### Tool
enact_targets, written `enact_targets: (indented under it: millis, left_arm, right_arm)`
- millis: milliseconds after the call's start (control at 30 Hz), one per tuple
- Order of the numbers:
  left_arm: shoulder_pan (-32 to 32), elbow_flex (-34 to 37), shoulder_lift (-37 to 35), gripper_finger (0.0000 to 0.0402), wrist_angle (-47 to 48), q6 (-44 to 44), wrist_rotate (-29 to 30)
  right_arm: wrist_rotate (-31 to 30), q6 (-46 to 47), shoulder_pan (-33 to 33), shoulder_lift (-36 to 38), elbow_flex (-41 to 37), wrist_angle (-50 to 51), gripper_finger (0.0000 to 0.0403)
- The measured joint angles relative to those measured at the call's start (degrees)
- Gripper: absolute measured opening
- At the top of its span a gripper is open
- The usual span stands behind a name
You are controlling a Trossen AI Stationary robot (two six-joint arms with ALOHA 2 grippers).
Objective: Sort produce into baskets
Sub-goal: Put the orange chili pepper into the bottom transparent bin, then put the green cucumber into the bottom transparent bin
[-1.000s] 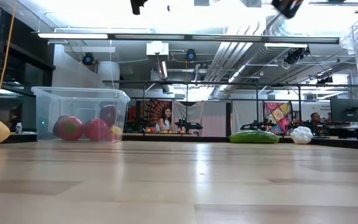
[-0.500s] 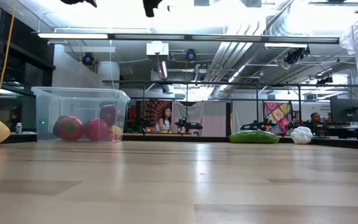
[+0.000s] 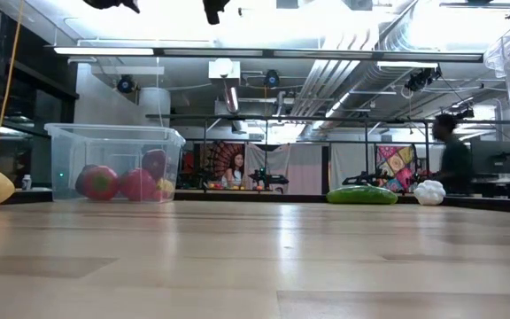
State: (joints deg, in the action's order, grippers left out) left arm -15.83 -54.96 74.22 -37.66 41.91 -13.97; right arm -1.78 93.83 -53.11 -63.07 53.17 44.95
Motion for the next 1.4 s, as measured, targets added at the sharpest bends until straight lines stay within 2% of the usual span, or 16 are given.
enact_targets:
  millis: [267,367,467,533,600,667,733,833,900,1000,1133,1300,1400]
  left_arm:
    - [-2.79,0.00,-2.52,0.0374,0.05,-0.02,-5.37]
    - [-4.78,0.00,-4.56,0.0374,0.49,-0.93,-9.14]
    - [-7.43,0.00,-7.18,0.0374,1.94,-1.56,-12.63]
    - [-9.26,0.00,-8.99,0.0374,4.06,-1.62,-14.57]
    - [-11.12,0.00,-10.78,0.0374,6.85,-1.64,-16.14]
    - [-12.86,0.00,-12.30,0.0374,9.31,-1.75,-17.97]
    - [-14.15,0.00,-13.59,0.0374,11.87,-2.65,-19.60]
    - [-15.91,0.00,-14.99,0.0374,15.14,-4.25,-21.70]
    - [-16.84,0.00,-15.54,0.0374,16.71,-5.26,-22.78]
    - [-18.38,0.00,-15.87,0.0374,17.42,-6.11,-25.89]
    - [-19.89,0.00,-15.87,0.0374,17.60,-5.15,-27.46]
    - [-21.01,0.00,-15.85,0.0374,18.94,-4.88,-27.42]
    - [-20.98,0.00,-15.85,0.0374,20.16,-4.55,-26.17]
  right_arm:
    - [5.02,0.10,3.17,0.00,0.00,-7.91,0.0242]
    - [7.29,0.02,4.08,0.00,0.00,-11.56,0.0264]
    - [7.69,1.74,5.20,0.10,0.00,-15.92,0.0269]
    - [1.88,2.37,6.62,0.12,0.00,-21.32,0.0270]
    - [-10.95,-0.28,8.76,0.11,0.00,-27.62,0.0270]
    - [-24.63,-8.86,11.79,0.14,0.01,-32.57,0.0270]
    - [-34.84,-17.94,15.90,0.17,0.02,-34.27,0.0270]
    - [-44.25,-27.43,24.25,0.06,0.02,-31.75,0.0271]
    - [-47.61,-28.27,31.30,-0.26,0.02,-28.23,0.0271]
    - [-45.57,-26.17,43.41,-0.87,0.00,-21.78,0.0271]
    - [-35.85,-26.88,59.75,-3.35,0.00,-14.14,0.0271]
    - [-23.52,-41.12,76.58,-9.33,0.00,-13.26,0.0271]
    - [-19.07,-46.27,84.92,-13.91,0.00,-15.23,0.0271]
